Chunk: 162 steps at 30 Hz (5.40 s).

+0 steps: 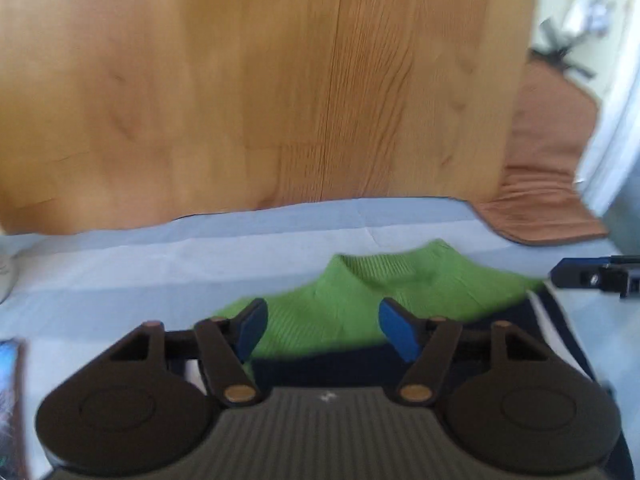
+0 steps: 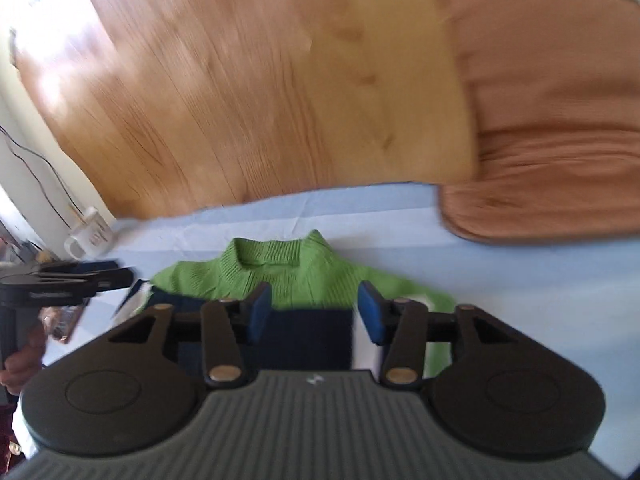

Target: Fold small clothes

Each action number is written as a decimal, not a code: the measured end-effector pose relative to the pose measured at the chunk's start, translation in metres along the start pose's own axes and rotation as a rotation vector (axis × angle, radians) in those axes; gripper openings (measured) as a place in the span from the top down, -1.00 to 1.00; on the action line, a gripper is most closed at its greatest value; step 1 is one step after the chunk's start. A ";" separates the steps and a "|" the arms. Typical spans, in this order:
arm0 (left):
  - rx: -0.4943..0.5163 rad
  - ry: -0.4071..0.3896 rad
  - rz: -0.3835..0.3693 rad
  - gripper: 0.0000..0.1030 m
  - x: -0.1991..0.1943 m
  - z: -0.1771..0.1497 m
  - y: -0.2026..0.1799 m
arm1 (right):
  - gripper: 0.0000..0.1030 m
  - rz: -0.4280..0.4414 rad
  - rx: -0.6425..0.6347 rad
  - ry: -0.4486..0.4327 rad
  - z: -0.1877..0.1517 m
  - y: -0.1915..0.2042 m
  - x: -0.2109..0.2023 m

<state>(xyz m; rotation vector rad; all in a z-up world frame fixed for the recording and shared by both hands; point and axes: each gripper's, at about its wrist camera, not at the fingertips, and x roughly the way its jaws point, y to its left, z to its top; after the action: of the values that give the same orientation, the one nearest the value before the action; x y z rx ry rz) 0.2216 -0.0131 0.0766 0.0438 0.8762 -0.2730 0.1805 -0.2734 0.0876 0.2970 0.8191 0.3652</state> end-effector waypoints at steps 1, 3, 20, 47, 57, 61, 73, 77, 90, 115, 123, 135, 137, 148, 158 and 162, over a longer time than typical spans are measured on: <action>-0.002 0.028 -0.006 -0.26 0.020 0.007 -0.002 | -0.16 0.003 0.003 0.033 0.009 0.001 0.018; 0.013 0.059 0.008 -0.25 0.052 0.015 -0.005 | -0.20 0.004 0.003 0.084 0.017 -0.001 0.045; 0.059 -0.132 0.008 0.75 -0.037 -0.021 -0.017 | 0.69 0.038 -0.143 -0.021 -0.007 0.039 -0.022; 0.093 -0.291 -0.151 0.10 -0.232 -0.290 -0.048 | -0.02 0.093 -0.299 -0.147 -0.255 0.100 -0.196; -0.139 -0.257 -0.065 0.51 -0.160 -0.205 -0.005 | 0.18 -0.034 -0.127 -0.225 -0.197 0.089 -0.130; -0.115 -0.193 0.062 0.70 -0.120 -0.217 -0.017 | 0.57 -0.300 -0.126 -0.203 -0.208 0.043 -0.114; -0.025 -0.250 0.229 0.69 -0.114 -0.229 -0.049 | 0.78 -0.253 0.031 -0.289 -0.223 0.017 -0.128; -0.035 -0.250 0.222 0.69 -0.115 -0.228 -0.047 | 0.73 -0.250 0.057 -0.291 -0.223 0.018 -0.130; -0.044 -0.269 0.222 0.69 -0.116 -0.231 -0.046 | 0.17 -0.208 0.007 -0.380 -0.240 0.045 -0.180; -0.027 -0.349 0.057 0.09 -0.123 -0.244 -0.037 | 0.09 -0.366 0.043 -0.363 -0.230 0.062 -0.167; -0.062 -0.364 -0.006 0.02 -0.128 -0.244 -0.030 | 0.08 -0.303 0.036 -0.381 -0.209 0.089 -0.147; -0.090 -0.363 -0.054 -0.07 -0.129 -0.245 -0.026 | 0.10 -0.411 0.151 -0.216 -0.208 0.064 -0.108; -0.093 -0.361 -0.063 -0.08 -0.129 -0.245 -0.024 | 0.08 -0.426 0.136 -0.211 -0.207 0.068 -0.106; -0.094 -0.364 -0.068 -0.10 -0.130 -0.245 -0.024 | 0.08 -0.329 0.139 -0.279 -0.200 0.085 -0.116; -0.092 -0.382 -0.013 -0.10 -0.130 -0.245 -0.028 | 0.14 -0.210 -0.023 -0.131 -0.203 0.114 -0.083; -0.124 -0.378 0.026 -0.11 -0.128 -0.244 -0.025 | 0.27 -0.204 0.047 -0.181 -0.212 0.091 -0.102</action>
<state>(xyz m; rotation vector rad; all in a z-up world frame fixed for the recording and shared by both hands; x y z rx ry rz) -0.0460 0.0274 0.0202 -0.1088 0.5143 -0.1931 -0.0618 -0.2111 0.0523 0.2832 0.6734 0.1256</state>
